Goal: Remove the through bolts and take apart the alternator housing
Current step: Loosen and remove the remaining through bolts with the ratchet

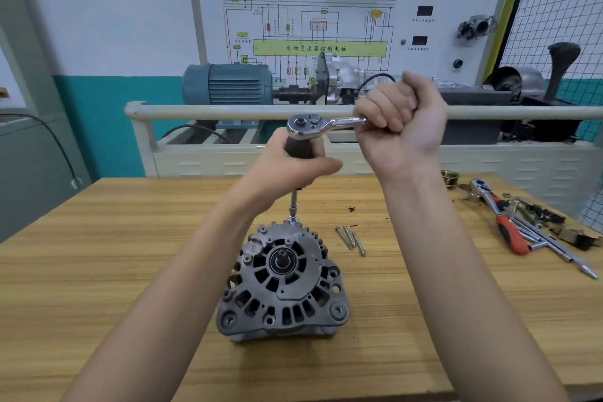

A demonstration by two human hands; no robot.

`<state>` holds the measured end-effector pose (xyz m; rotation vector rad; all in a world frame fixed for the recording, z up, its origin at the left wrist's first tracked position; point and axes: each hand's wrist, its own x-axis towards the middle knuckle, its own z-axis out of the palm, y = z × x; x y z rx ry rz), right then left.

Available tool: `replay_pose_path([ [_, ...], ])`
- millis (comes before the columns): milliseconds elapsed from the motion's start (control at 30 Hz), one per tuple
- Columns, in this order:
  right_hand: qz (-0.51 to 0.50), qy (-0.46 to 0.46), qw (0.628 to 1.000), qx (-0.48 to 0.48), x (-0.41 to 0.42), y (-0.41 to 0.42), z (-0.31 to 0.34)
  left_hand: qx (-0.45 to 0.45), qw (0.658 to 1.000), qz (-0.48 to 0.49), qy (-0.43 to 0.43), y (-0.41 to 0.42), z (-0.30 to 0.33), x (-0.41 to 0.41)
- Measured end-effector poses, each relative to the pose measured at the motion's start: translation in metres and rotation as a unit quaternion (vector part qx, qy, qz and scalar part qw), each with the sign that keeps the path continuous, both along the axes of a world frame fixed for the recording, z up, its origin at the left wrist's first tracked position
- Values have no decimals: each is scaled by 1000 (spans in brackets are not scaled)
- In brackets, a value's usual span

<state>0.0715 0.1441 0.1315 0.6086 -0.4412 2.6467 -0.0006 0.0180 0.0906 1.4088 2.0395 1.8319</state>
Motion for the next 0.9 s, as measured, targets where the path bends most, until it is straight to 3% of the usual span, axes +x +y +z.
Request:
replay_pose_path([
  [100, 99, -32, 994, 11, -15, 6, 11, -52, 994, -96, 0, -7, 6, -4],
  [200, 108, -42, 993, 12, -21, 7, 14, -25, 993, -109, -43, 2, 4, -4],
  [333, 31, 0, 999, -42, -10, 3, -2, 64, 997, -19, -45, 10, -5, -4],
  [500, -113, 35, 993, -23, 12, -15, -17, 149, 982, 112, -36, 21, -12, 4],
  [567, -80, 28, 996, 1, 10, -8, -9, 113, 990, 84, -29, 16, -11, 1],
  [667, 49, -16, 998, 30, -6, 4, 7, -8, 998, -55, 6, -2, -1, -6],
  [733, 108, -42, 993, 35, -18, 8, 13, -53, 994, -96, 15, -5, 2, -7],
  [900, 104, -37, 994, -10, -20, 8, 10, 18, 995, -79, -51, 6, -5, -8],
])
